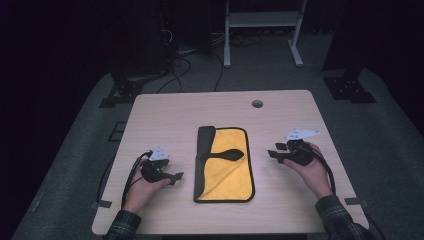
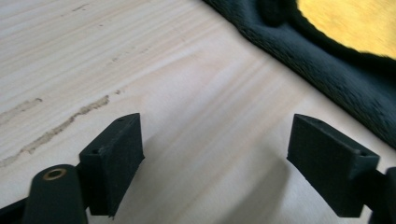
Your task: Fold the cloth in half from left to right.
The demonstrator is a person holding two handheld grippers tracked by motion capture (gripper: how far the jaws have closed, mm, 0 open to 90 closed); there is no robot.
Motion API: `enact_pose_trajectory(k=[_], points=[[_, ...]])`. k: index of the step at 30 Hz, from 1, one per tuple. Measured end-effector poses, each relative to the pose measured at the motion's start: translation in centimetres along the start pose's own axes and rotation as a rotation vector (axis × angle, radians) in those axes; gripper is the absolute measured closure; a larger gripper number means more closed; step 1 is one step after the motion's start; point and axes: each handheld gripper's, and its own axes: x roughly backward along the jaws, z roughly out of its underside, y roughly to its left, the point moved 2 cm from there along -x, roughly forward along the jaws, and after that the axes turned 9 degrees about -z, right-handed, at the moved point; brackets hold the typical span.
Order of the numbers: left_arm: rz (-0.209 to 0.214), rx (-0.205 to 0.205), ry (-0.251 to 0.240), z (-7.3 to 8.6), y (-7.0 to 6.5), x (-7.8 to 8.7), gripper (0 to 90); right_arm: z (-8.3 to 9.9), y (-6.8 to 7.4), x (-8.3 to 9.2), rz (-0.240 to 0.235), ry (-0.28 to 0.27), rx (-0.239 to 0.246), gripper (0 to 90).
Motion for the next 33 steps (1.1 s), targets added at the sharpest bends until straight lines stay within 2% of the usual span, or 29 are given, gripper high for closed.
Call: enact_pose_trajectory(k=[2,3,4,5,7,9,10,11,15,17,19,21,25,28,33], points=[[-0.014,-0.047,-0.019,0.4,-0.2,0.0,12.3,-1.0,0.6,-0.7,-0.021,-0.011,0.016,51.0],[-0.005,-0.050,-0.033,0.6,-0.3,0.0,9.7,-1.7,1.0,-1.4,-0.042,-0.010,0.021,50.8],[-0.005,-0.050,-0.033,0.6,-0.3,0.0,9.0,-1.7,1.0,-1.4,-0.042,-0.010,0.021,50.8],[-0.003,-0.055,-0.036,0.7,-0.3,0.0,8.5,-2.5,1.4,-2.1,-0.055,-0.015,0.033,51.9],[-0.004,-0.054,-0.034,0.7,-0.3,0.0,7.8,-2.9,1.6,-2.6,-0.069,-0.019,0.033,52.0],[-0.004,-0.051,-0.029,0.7,-0.4,-0.2,2.5,-4.0,2.4,-4.2,-0.100,-0.005,0.059,54.4],[-0.004,-0.052,-0.024,0.7,-0.4,-0.2,2.5,-4.0,2.4,-4.2,-0.100,-0.005,0.059,54.4],[-0.003,-0.055,-0.022,0.7,-0.4,-0.2,1.2,-4.6,2.9,-5.2,-0.124,0.002,0.070,55.0],[-0.001,-0.059,-0.014,0.6,-0.4,-0.3,0.0,-5.8,3.9,-7.4,-0.164,0.023,0.106,57.5],[-0.001,-0.059,-0.014,0.6,-0.4,-0.3,0.0,-6.0,4.2,-7.8,-0.172,0.029,0.112,58.1],[-0.002,-0.061,-0.015,0.6,-0.4,-0.3,0.0,-6.7,5.0,-9.4,-0.206,0.040,0.139,58.6],[-0.002,-0.060,-0.015,0.6,-0.4,-0.3,0.0,-6.9,5.2,-9.9,-0.211,0.045,0.143,58.3],[-0.002,-0.060,-0.015,0.6,-0.4,-0.3,0.0,-7.8,6.8,-11.9,-0.246,0.047,0.149,57.4],[-0.002,-0.060,-0.014,0.6,-0.4,-0.3,0.0,-8.0,7.4,-12.6,-0.257,0.052,0.154,57.4],[-0.003,-0.054,-0.015,0.6,-0.5,-0.3,0.0,-8.4,9.1,-14.8,-0.298,0.072,0.181,56.7]])
